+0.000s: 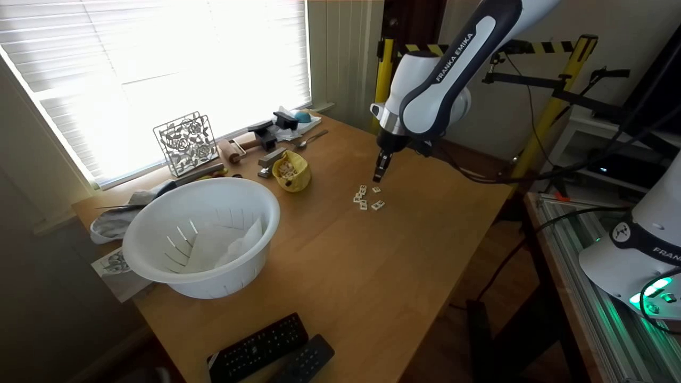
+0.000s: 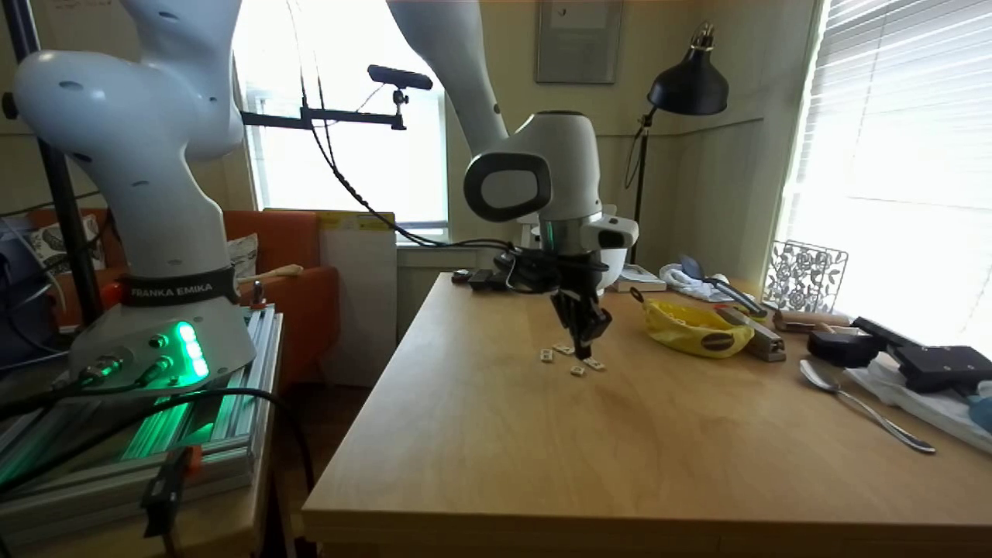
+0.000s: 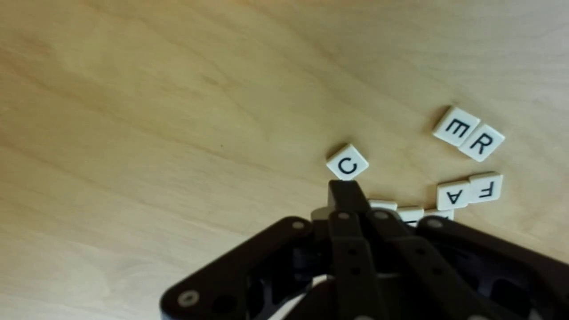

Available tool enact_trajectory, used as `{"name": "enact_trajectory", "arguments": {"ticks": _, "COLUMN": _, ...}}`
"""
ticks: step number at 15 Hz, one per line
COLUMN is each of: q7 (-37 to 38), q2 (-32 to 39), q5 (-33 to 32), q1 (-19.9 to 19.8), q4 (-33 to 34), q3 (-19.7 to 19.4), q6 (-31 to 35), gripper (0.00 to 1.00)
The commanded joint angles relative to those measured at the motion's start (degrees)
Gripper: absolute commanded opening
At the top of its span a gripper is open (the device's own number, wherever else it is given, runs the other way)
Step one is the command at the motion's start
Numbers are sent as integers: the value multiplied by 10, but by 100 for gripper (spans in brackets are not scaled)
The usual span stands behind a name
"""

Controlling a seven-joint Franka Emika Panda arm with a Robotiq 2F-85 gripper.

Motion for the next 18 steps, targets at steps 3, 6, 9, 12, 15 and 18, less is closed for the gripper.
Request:
{"name": "enact_trajectory", "arguments": {"ticks": 3, "q7": 48, "q2": 8, "q5": 17, "q1": 11, "q4": 5, "q3": 0, "q6": -2, "gripper": 0}}
{"name": "enact_trajectory", "arguments": {"ticks": 6, "q7": 77, "q2": 14, "q5": 18, "q1": 20, "q4": 9, "q3": -9, "q6": 1, "gripper": 0}}
{"name": "enact_trajectory", "arguments": {"ticks": 9, "q7": 106, "q2": 15, "q5": 19, "q1": 29, "q4": 7, "q3": -18, "q6": 5, "gripper": 0}}
{"name": "enact_trajectory", "arguments": {"ticks": 12, "q7": 142, "q2": 17, "q5": 21, "q1": 43, "q4": 6, "q3": -36, "q6": 7, "gripper": 0}}
{"name": "enact_trajectory", "arguments": {"ticks": 15, "q7": 170, "q2": 20, "q5": 22, "q1": 54, "q4": 4, "q3": -49, "q6": 7, "gripper": 0}}
{"name": "enact_trajectory", "arguments": {"ticks": 18, "q7": 192, "q2": 24, "q5": 26, "q1": 63, "q4": 2, "q3": -56, "q6": 12, "gripper": 0}}
